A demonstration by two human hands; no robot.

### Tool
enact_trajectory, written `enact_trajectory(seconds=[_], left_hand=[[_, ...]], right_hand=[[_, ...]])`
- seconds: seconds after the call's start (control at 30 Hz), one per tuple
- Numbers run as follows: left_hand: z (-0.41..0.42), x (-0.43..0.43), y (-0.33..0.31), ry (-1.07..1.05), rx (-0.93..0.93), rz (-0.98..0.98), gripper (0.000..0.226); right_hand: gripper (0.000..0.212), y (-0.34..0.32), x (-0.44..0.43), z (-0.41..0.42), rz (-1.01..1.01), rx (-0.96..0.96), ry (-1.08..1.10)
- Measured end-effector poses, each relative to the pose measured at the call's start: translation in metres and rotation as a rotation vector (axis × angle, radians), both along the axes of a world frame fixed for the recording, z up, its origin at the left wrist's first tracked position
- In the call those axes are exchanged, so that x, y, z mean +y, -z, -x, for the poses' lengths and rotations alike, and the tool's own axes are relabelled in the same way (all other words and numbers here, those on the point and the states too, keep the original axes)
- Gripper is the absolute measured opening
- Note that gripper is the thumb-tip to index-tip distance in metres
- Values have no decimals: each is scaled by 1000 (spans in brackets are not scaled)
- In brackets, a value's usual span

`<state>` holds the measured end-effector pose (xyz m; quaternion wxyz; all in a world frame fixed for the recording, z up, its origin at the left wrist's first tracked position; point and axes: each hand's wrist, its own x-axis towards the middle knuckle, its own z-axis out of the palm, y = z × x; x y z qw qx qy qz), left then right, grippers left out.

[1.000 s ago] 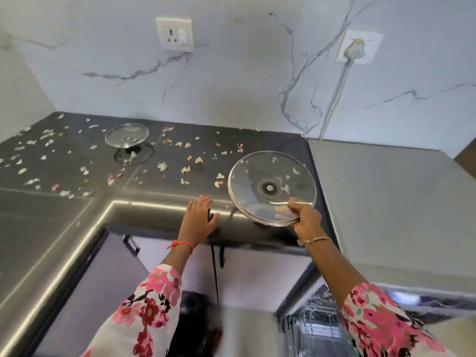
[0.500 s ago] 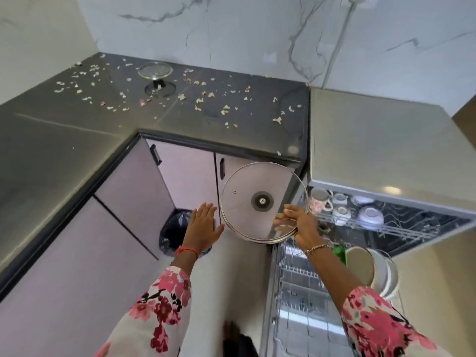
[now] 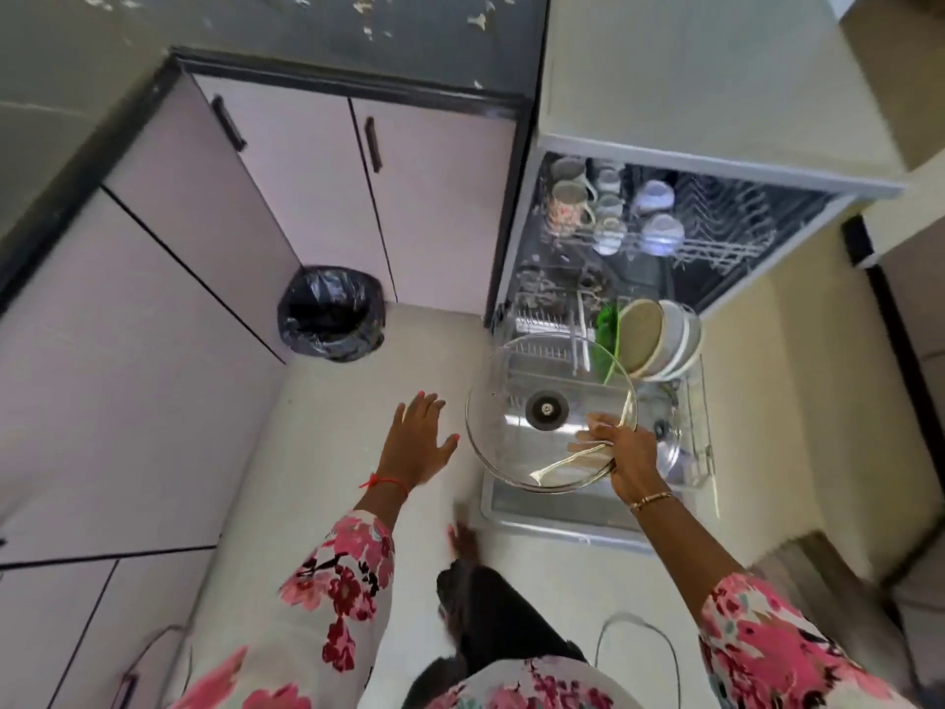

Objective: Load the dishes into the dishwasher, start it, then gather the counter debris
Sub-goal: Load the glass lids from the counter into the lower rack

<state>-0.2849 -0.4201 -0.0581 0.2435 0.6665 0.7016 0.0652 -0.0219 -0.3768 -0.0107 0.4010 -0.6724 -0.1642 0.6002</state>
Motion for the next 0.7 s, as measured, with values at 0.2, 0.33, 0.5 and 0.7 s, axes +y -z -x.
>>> enact_trajectory(seconds=[0.2, 0.33, 0.5, 0.7], left_hand=[[-67, -20, 11, 134, -11, 33, 59], [-112, -11, 14, 211, -45, 79, 57], [-170, 18, 27, 256, -55, 110, 59], [-233, 55, 69, 246, -5, 177, 56]], right_hand=[[19, 5, -56, -69, 70, -127, 129], [13, 6, -64, -114, 122, -259, 135], [13, 13, -31, -171, 104, -477, 109], [39, 62, 40, -226, 28, -696, -97]])
